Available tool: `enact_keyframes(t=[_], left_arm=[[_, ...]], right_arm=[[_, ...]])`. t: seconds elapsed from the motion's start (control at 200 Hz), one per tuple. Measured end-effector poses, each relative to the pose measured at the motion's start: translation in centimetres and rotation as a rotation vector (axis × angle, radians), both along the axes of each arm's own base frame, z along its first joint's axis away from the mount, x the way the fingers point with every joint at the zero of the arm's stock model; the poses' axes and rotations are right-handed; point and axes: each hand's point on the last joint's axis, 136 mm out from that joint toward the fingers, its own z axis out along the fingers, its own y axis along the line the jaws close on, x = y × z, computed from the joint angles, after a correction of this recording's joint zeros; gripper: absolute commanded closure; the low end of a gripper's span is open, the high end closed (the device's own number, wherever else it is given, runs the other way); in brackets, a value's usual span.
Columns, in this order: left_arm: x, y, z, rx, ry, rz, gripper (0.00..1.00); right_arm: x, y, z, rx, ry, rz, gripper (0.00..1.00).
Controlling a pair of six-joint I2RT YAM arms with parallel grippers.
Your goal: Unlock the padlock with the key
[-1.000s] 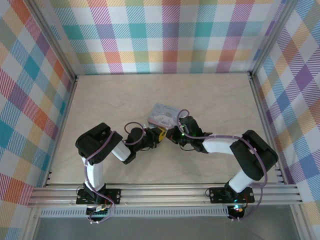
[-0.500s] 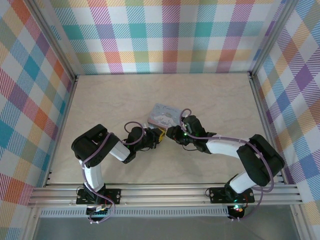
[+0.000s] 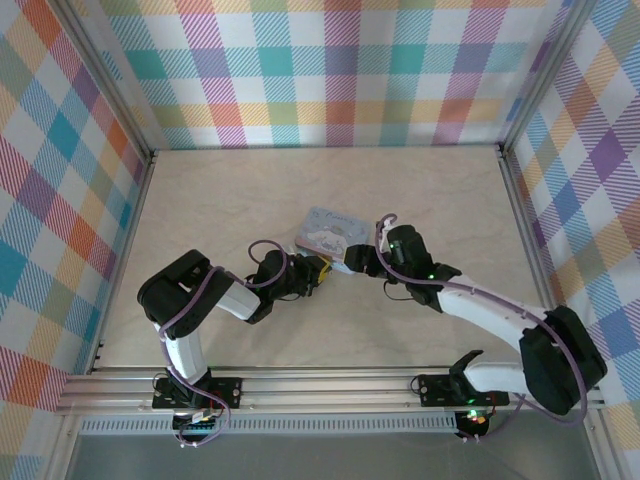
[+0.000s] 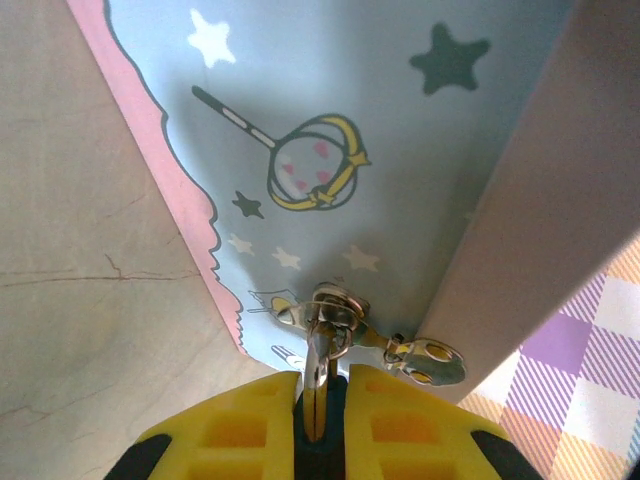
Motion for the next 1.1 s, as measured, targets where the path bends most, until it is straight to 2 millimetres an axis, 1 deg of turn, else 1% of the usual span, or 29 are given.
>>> enact_keyframes(t=[0.205,0.29,0.43,0.495,0.585,0.745,0.92,1.04,1.105], left_arm=[[0.1,-0.1,0.0,0.003,0.004,0.000,0.91],[0.1,-0.1,-0.1,0.005,0.005,-0.001,0.91],[0.0,0.0,-0.1,0.006,0.006,-0.001,0.92],[0.1,-0.1,-0.1,0.006,0.006,-0.001,0.92],[0.1,-0.1,0.0,0.008,0.005,-0.002,0.92],[0.1,-0.1,-0.1,0.014,0.011,-0.002,0.93],[0.0,-0.1,0.0,0.013,0.013,-0.006,0.94],[0.0,-0.3,0.0,0.013,0.020,-0.017,0.95],[0.0,-0.4,0.0,0.013,0.023,-0.020,0.96]], right_arm=[[0.1,-1.3,2.0,-0.089,-0.147,0.031,0.16],[0.2,-2.1,2.8,-0.126,-0.197,0.019,0.11],[0.2,-3.6,4.7,-0.166,-0.295,-0.005,0.00],[0.0,-4.3,5.3,-0.184,-0.338,-0.014,0.00],[-0.3,-5.0,5.5,-0.216,-0.389,-0.014,0.00],[-0.8,-5.8,5.2,-0.267,-0.474,0.005,0.00],[-1.1,-6.0,4.2,-0.305,-0.524,0.031,0.00],[-1.0,-5.6,4.3,-0.330,-0.562,0.070,0.00],[-0.9,-5.4,3.9,-0.355,-0.572,0.095,0.00]])
